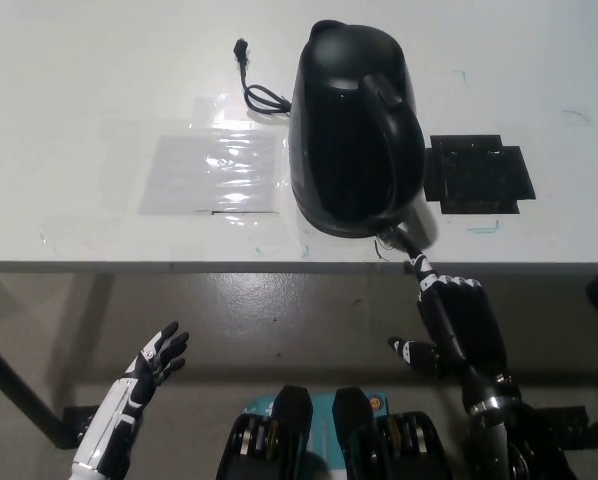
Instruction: A kettle is kept at the center of the table close to the robot and the robot uses its right index finger to press downwards on the transparent start boiling button
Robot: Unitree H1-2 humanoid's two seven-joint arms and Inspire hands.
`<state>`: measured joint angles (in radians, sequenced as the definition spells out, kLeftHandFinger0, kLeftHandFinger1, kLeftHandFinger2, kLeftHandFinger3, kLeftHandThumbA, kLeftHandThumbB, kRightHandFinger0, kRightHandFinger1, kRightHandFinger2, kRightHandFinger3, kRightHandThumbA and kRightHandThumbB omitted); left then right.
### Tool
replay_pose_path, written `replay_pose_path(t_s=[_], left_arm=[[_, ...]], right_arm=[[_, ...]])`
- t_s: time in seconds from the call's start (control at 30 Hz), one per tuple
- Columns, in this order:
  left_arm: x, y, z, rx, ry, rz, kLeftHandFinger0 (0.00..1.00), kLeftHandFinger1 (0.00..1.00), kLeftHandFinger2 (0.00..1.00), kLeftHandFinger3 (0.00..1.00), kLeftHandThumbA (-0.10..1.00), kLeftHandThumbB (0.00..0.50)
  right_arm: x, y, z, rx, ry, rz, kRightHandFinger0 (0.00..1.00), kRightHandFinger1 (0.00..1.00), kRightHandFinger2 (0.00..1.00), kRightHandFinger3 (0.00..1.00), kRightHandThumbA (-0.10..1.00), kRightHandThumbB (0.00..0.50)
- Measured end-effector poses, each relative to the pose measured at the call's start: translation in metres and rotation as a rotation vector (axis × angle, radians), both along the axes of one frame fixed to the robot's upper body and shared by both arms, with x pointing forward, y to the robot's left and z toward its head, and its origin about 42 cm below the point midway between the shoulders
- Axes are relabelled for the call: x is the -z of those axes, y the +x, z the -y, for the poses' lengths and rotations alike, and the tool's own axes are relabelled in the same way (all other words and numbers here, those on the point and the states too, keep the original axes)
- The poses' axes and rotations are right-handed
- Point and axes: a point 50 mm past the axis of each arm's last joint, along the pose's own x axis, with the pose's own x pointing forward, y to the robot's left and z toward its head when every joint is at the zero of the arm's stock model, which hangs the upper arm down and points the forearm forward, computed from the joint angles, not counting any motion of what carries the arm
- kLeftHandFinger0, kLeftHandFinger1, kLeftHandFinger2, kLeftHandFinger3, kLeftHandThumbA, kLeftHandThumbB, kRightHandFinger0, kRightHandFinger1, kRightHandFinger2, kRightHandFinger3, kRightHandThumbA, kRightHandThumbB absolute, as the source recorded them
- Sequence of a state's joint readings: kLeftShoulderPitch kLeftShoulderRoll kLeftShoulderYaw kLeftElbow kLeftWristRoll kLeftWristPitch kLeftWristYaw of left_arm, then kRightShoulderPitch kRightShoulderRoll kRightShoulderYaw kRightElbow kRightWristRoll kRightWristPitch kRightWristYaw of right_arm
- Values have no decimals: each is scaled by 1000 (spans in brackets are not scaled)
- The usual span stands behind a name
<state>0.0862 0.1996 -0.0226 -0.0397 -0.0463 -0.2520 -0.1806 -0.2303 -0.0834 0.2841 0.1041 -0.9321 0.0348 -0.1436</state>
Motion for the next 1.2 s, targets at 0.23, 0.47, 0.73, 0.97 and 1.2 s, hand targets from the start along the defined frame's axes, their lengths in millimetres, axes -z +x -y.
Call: replay_pose_path(t_s=[0.23,0.47,0.73,0.97,1.2], left_arm=[[0,0,0,0,0,0,1000,1000,1000,1000,1000,415],[0,0,0,0,0,1,1000,1000,1000,1000,1000,403],[0,0,0,0,-1,1,1000,1000,1000,1000,1000,398],[0,0,0,0,0,2,1000,1000,1000,1000,1000,389],[-1,0,0,0,0,3,1000,1000,1000,1000,1000,380]], right_arm=[[4,9,0,8,-21,-23,0,0,0,1000,1000,225],[1,13,-2,9,-25,-18,0,0,0,1000,1000,217],[0,17,-3,14,-33,-22,0,0,0,1000,1000,247],[-1,23,-4,15,-48,-29,0,0,6,1000,1000,242],[6,24,-4,10,-73,-52,0,0,12,1000,1000,227]])
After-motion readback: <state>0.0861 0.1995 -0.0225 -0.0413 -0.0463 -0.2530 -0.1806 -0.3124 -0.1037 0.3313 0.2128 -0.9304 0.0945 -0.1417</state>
